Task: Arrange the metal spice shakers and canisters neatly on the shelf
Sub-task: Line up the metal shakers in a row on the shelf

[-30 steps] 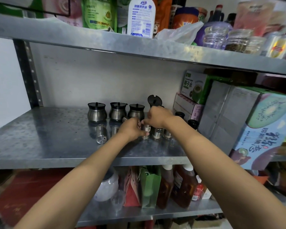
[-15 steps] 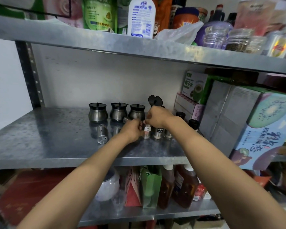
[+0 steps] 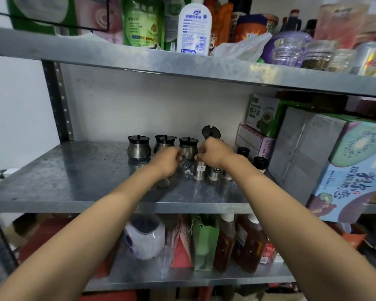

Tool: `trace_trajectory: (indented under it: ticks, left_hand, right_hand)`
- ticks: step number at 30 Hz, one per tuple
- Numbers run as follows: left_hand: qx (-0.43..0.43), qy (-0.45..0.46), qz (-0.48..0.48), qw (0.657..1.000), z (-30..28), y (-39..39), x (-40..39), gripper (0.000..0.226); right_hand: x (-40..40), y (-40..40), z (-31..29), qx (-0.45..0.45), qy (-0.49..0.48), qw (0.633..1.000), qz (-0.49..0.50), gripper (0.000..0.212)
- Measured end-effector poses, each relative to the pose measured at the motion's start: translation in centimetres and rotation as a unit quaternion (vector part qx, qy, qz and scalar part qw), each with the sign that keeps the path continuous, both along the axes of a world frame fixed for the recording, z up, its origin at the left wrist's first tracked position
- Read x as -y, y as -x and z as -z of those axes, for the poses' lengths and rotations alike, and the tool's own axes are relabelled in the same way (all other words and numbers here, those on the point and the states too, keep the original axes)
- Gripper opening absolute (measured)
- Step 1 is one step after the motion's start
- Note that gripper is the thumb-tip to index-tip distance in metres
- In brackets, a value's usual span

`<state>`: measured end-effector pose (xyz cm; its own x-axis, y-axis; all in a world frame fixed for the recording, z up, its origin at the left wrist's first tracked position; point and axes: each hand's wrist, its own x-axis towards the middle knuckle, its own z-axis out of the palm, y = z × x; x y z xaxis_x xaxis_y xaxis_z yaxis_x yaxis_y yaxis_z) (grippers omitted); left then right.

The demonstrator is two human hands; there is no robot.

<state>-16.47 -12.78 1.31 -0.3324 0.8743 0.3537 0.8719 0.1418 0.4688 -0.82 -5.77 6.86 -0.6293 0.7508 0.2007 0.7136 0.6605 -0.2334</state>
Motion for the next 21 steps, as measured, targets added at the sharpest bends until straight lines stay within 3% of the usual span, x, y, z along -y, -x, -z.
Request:
trace_trajectory:
  ticks: [8,14,21]
  left_hand:
    - [-0.035,-0.015,-0.039,0.999,-0.6,1.4,5.5,0.033]
    - [-0.102,0.015,-0.062,0.993,-0.1,2.2,8.2,0.030]
    - [-0.119,0.041,-0.065,0.990,0.7,3.8,7.7,0.036]
  right_hand:
    - [3.5,0.3,1.4,-0.012,-0.056,0.998,-0.039,0.026]
    - [4.9,2.1,2.8,-0.022,-0.061,0.994,-0.085,0.020]
    - [4.7,3.4,3.6,-0.031,-0.043,0.995,-0.088,0.022]
